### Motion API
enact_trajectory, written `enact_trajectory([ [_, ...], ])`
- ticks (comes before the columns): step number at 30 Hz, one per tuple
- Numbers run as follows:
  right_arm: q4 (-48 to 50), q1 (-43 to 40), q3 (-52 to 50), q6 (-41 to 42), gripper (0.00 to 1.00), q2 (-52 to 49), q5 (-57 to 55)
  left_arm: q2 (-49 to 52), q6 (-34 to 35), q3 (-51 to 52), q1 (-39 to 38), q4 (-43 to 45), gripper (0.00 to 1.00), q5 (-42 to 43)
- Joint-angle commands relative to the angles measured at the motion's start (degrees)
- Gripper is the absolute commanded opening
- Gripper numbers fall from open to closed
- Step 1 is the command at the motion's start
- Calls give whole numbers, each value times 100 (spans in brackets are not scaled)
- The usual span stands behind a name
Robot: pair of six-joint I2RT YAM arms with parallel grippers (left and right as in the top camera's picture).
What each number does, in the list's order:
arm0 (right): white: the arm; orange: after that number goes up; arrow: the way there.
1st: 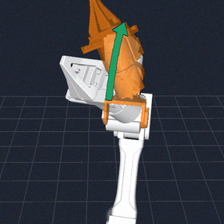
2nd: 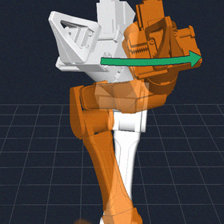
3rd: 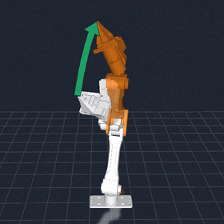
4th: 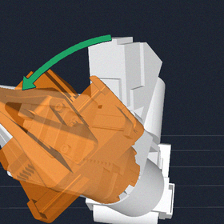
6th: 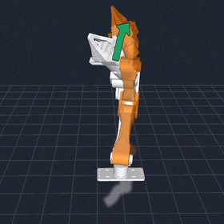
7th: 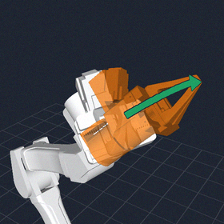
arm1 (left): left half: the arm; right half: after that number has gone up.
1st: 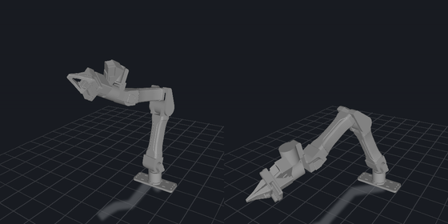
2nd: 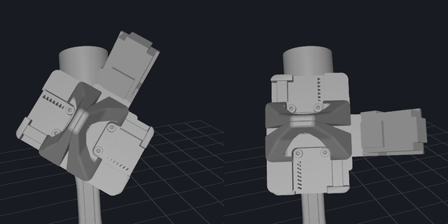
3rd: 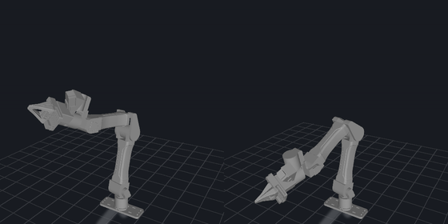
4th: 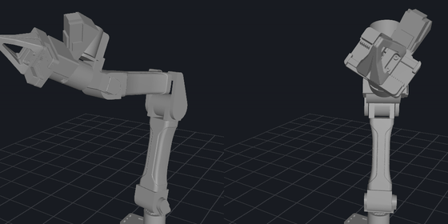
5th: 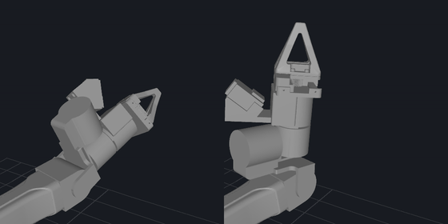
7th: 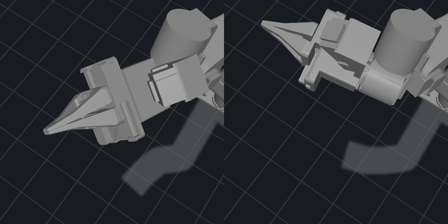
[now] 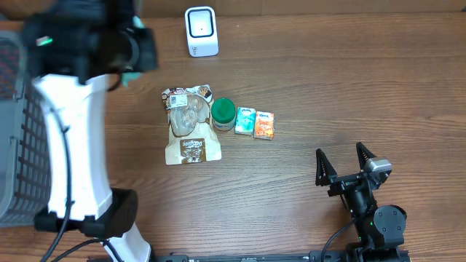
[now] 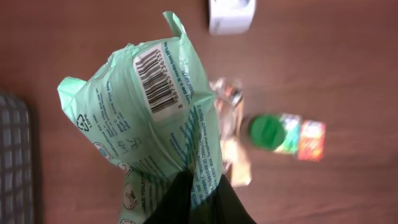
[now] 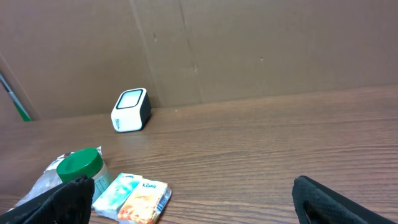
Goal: Scan the item barcode
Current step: 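Carry the wipes pack left of the mushroom bag and release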
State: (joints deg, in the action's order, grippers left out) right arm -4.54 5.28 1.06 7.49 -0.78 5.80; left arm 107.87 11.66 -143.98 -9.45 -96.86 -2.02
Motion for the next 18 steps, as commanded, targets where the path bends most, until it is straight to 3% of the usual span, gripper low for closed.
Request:
enact_trajectory([
  [1, 28, -11, -59, 22, 100, 61, 28, 24, 549, 761, -245, 7, 4, -1003],
  [10, 28, -11, -59, 22, 100, 61, 28, 24, 831, 2363, -369, 192, 4, -1517],
  [18, 28, -11, -59, 22, 100, 61, 28, 24, 1060, 3936, -365, 1132, 4, -1659],
])
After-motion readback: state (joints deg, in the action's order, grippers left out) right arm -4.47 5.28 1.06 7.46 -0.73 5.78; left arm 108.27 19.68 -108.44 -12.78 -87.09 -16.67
